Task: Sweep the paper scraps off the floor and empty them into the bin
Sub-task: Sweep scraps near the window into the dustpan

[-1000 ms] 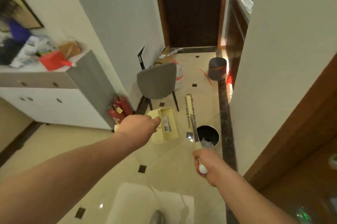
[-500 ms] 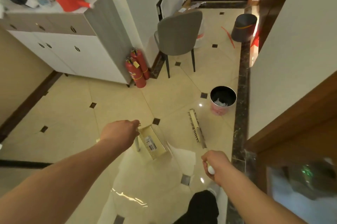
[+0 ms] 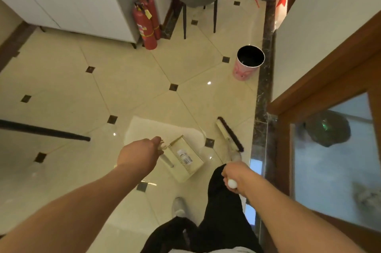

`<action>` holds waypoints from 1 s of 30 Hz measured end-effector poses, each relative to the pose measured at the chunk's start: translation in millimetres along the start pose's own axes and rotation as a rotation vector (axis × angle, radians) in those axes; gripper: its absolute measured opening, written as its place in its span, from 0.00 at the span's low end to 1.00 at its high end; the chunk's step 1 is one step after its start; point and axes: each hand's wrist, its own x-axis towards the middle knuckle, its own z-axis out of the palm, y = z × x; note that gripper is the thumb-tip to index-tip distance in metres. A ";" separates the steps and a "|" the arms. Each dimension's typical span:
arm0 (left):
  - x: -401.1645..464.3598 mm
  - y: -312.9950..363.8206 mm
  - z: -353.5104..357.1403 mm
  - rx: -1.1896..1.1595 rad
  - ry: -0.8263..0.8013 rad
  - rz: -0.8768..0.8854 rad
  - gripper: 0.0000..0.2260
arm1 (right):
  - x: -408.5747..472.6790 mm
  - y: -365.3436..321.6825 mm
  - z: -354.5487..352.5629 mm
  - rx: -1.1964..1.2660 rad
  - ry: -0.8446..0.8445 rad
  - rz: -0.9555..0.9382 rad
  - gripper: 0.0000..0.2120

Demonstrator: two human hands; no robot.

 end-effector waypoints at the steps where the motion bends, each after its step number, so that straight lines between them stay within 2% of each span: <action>1: -8.2 -1.6 5.7 -0.006 -0.005 -0.001 0.14 | -6.4 14.2 9.2 0.001 -0.032 0.001 0.04; 4: -30.7 0.5 12.6 0.000 -0.019 0.003 0.13 | -23.5 45.3 11.1 0.063 -0.110 -0.026 0.09; 7: -45.0 5.9 18.7 0.017 -0.022 0.032 0.12 | -36.6 57.3 -17.7 0.266 -0.178 -0.021 0.09; 9: -55.0 10.9 23.1 0.022 -0.016 0.044 0.12 | -40.8 65.5 -37.1 0.318 -0.189 -0.040 0.10; 14: -87.3 19.8 33.6 0.036 0.009 -0.019 0.13 | -10.7 96.8 -62.5 0.237 -0.070 -0.118 0.08; 17: -114.9 27.7 38.0 0.028 -0.009 -0.081 0.15 | 11.3 109.5 -79.1 0.212 0.006 -0.123 0.03; 21: -161.7 38.3 52.5 -0.016 0.055 -0.197 0.14 | 37.4 124.2 -90.6 0.190 0.028 -0.115 0.06; 24: -206.0 41.3 61.2 -0.050 0.071 -0.290 0.14 | 32.7 143.0 -69.7 0.073 -0.058 -0.078 0.07; 27: -240.5 39.5 63.8 -0.044 0.078 -0.331 0.14 | -6.7 170.5 -28.3 -0.052 -0.222 -0.077 0.06; 30: -272.8 31.5 68.6 -0.053 0.050 -0.405 0.14 | -39.9 209.5 19.0 -0.133 -0.308 -0.037 0.07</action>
